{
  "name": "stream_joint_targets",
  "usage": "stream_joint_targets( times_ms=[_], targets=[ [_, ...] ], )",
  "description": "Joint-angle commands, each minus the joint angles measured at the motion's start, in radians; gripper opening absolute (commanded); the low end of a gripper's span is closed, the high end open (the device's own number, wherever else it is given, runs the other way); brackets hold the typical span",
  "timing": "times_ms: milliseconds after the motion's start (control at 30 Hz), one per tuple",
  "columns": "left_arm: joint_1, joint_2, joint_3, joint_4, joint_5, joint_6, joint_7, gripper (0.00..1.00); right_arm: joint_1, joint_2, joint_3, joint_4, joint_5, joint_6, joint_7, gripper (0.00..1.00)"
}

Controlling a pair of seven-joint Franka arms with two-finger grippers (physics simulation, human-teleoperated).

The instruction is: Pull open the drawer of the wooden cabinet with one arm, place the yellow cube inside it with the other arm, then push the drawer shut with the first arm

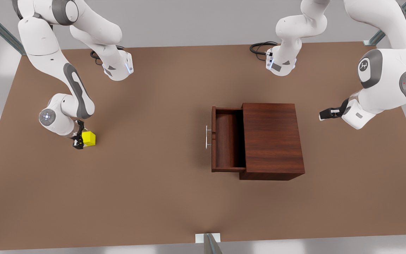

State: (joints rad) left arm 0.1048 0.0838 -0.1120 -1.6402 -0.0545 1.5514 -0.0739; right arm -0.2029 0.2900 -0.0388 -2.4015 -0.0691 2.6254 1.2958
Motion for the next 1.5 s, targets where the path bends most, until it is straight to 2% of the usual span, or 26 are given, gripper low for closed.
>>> stream_joint_targets(
  times_ms=[0, 167, 200, 233, 267, 333, 367, 533, 600, 767, 800, 867, 1133, 1367, 1467],
  targets=[
    [-0.001, -0.001, -0.001, 0.0, 0.001, 0.001, 0.106, 1.0, -0.003, 0.014, -0.001, 0.001, -0.021, 0.061, 0.053, 1.0],
    [-0.001, -0.001, -0.001, 0.0, 0.002, 0.001, 0.106, 1.0, -0.012, 0.035, -0.001, 0.004, -0.051, 0.079, 0.054, 1.0],
    [-0.001, -0.001, -0.001, 0.0, 0.001, 0.001, 0.106, 1.0, -0.018, 0.032, -0.001, 0.002, -0.051, 0.078, 0.063, 0.97],
    [-0.001, -0.001, -0.001, 0.0, 0.001, 0.001, 0.106, 1.0, -0.019, 0.026, -0.003, 0.002, -0.052, 0.078, 0.092, 0.87],
    [-0.001, -0.001, -0.001, -0.001, 0.001, -0.001, 0.106, 1.0, -0.019, 0.025, -0.003, 0.002, -0.052, 0.076, 0.094, 0.7],
    [-0.001, -0.001, -0.001, -0.001, 0.001, -0.001, 0.105, 1.0, -0.019, 0.023, -0.001, 0.002, -0.052, 0.076, 0.094, 0.61],
    [-0.001, -0.001, -0.001, -0.001, 0.001, -0.001, 0.105, 1.0, -0.018, 0.009, -0.001, 0.002, -0.052, 0.067, 0.091, 0.5],
    [-0.001, -0.002, -0.001, -0.001, 0.001, -0.001, 0.105, 1.0, -0.007, -0.089, 0.016, 0.013, -0.038, -0.059, 0.096, 0.5],
    [-0.001, -0.001, -0.001, -0.001, 0.002, -0.001, 0.105, 1.0, -0.006, -0.118, 0.059, 0.058, 0.003, -0.149, 0.099, 0.5],
    [-0.001, -0.004, -0.001, -0.004, 0.001, -0.001, 0.105, 1.0, 0.01, -0.121, 0.183, 0.272, 0.032, -0.396, 0.256, 0.5],
    [-0.001, -0.006, -0.001, -0.007, 0.001, -0.001, 0.105, 1.0, 0.048, -0.114, 0.183, 0.324, 0.034, -0.444, 0.31, 0.5],
    [0.001, -0.009, 0.002, -0.012, 0.001, -0.001, 0.109, 1.0, 0.131, -0.075, 0.186, 0.442, 0.098, -0.563, 0.385, 0.49],
    [-0.001, -0.012, -0.001, -0.016, 0.001, 0.001, 0.102, 1.0, 0.431, 0.175, 0.186, 1.018, 0.095, -0.89, 0.891, 0.49],
    [-0.019, -0.012, -0.008, -0.015, 0.002, 0.003, 0.085, 1.0, 0.654, 0.27, 0.181, 1.237, 0.095, -0.935, 1.272, 0.49],
    [-0.02, -0.012, -0.009, -0.015, 0.002, 0.003, 0.065, 1.0, 0.677, 0.305, 0.252, 1.305, 0.095, -0.917, 1.39, 0.49]
  ],
)
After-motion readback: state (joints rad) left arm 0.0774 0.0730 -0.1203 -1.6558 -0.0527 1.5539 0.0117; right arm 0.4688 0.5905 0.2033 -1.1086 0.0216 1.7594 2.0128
